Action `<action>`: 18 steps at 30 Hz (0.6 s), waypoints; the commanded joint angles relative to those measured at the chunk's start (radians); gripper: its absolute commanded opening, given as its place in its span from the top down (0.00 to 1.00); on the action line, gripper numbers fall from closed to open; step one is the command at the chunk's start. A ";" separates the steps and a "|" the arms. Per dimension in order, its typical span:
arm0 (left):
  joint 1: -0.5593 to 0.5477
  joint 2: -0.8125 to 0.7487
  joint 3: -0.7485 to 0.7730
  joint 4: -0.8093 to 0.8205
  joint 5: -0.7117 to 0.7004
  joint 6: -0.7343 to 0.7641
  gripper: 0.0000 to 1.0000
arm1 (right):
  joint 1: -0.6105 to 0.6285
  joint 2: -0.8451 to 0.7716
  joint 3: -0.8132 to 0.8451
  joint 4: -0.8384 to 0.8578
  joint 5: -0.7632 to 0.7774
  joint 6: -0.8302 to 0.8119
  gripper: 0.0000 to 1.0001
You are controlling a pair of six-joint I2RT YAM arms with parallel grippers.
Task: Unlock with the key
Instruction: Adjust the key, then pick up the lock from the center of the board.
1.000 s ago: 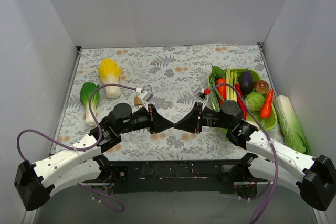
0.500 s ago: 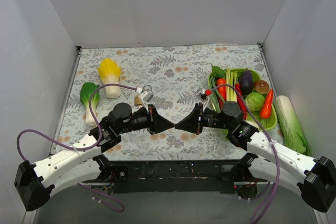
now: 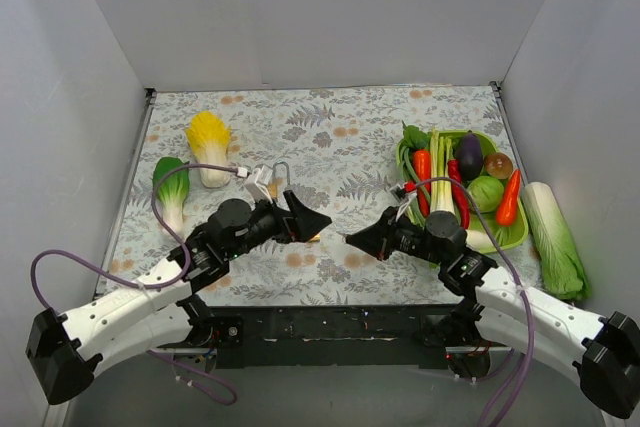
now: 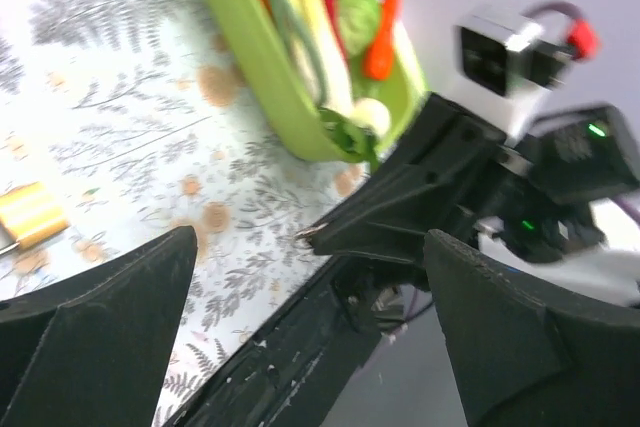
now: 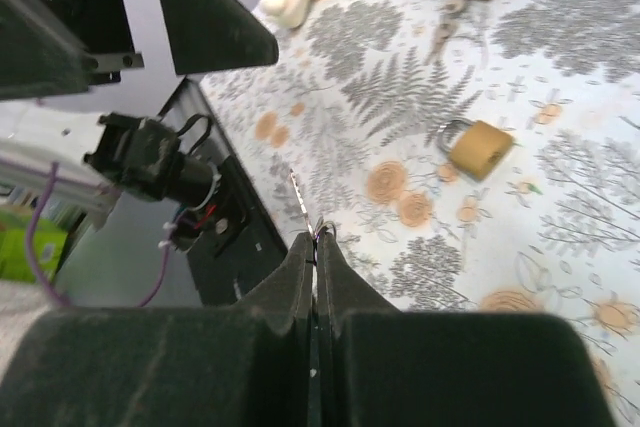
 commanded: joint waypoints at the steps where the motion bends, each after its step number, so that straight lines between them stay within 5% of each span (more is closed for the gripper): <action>1: 0.000 0.125 -0.010 -0.147 -0.203 -0.132 0.06 | -0.002 -0.055 -0.012 -0.108 0.242 0.025 0.99; 6: -0.011 0.328 0.090 -0.336 -0.306 -0.218 0.15 | -0.002 -0.160 -0.053 -0.148 0.331 0.026 0.99; 10: -0.032 0.500 0.211 -0.450 -0.393 -0.264 0.32 | -0.002 -0.206 -0.055 -0.180 0.357 0.018 0.99; 18: -0.046 0.678 0.311 -0.571 -0.391 -0.416 0.31 | -0.003 -0.229 -0.052 -0.199 0.350 -0.011 0.99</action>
